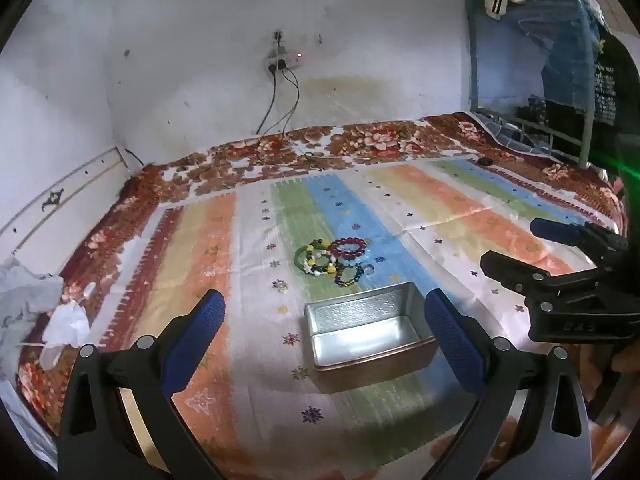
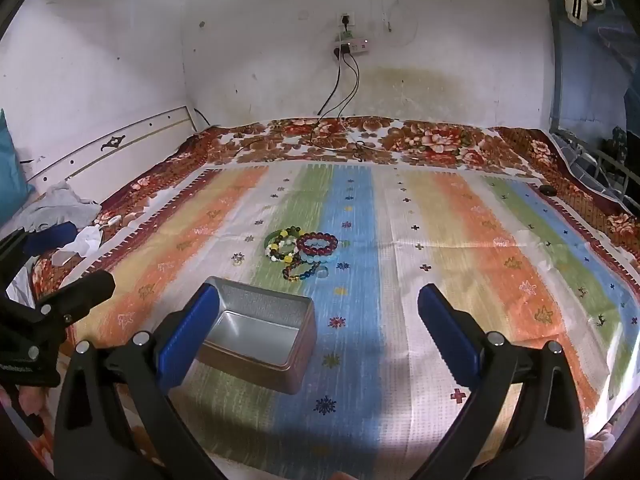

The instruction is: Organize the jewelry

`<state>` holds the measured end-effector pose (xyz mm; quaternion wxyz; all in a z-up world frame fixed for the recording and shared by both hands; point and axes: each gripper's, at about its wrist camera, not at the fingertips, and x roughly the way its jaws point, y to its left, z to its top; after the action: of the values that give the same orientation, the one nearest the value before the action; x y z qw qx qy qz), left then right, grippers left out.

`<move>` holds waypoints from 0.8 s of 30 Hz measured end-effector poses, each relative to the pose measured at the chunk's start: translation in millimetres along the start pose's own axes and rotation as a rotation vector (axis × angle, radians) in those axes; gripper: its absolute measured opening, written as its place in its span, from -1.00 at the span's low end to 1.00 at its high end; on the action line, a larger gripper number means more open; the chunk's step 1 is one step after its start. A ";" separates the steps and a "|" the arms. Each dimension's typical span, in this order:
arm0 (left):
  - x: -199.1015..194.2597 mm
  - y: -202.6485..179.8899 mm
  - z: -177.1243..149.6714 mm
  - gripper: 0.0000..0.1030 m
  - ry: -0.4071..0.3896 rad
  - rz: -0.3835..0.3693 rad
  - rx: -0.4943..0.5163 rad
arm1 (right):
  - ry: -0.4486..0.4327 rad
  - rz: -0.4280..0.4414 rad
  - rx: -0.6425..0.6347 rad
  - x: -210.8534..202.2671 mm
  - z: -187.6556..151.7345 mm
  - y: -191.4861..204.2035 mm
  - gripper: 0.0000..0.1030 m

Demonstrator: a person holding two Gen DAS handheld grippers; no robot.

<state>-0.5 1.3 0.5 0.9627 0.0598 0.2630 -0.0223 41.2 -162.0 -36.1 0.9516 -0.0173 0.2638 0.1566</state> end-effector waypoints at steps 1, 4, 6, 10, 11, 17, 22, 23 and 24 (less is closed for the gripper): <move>-1.0 -0.8 0.1 0.89 -0.003 -0.005 -0.004 | -0.004 -0.001 -0.001 -0.2 0.1 0.1 0.91; 0.1 -1.6 -3.3 0.89 0.012 -0.011 -0.022 | -0.004 -0.003 -0.003 -0.4 0.2 0.4 0.91; -0.5 -1.7 -3.4 0.89 0.015 -0.019 -0.027 | -0.002 -0.004 -0.005 -0.1 0.4 0.7 0.91; 2.2 8.2 0.7 0.89 0.024 -0.032 -0.054 | 0.000 -0.006 -0.005 0.2 0.5 0.6 0.91; 2.6 8.5 0.7 0.89 0.026 -0.025 -0.056 | 0.000 -0.007 -0.003 0.3 0.4 0.1 0.91; 5.0 10.3 -3.5 0.89 0.030 -0.012 -0.063 | 0.001 -0.005 -0.005 0.6 0.9 -0.2 0.91; 6.5 9.2 -5.3 0.89 0.035 -0.012 -0.057 | 0.010 0.006 -0.002 3.4 -0.7 -0.5 0.91; 6.7 9.0 -5.7 0.89 0.039 -0.012 -0.058 | 0.011 0.008 -0.001 3.6 -1.0 -0.3 0.91; 6.7 8.7 -6.1 0.89 0.041 -0.011 -0.058 | 0.016 0.013 0.001 5.3 1.0 -0.7 0.91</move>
<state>2.9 10.6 -7.2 0.9583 0.0307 0.2835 -0.0188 46.2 -161.0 -38.0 0.9485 -0.0162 0.2715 0.1627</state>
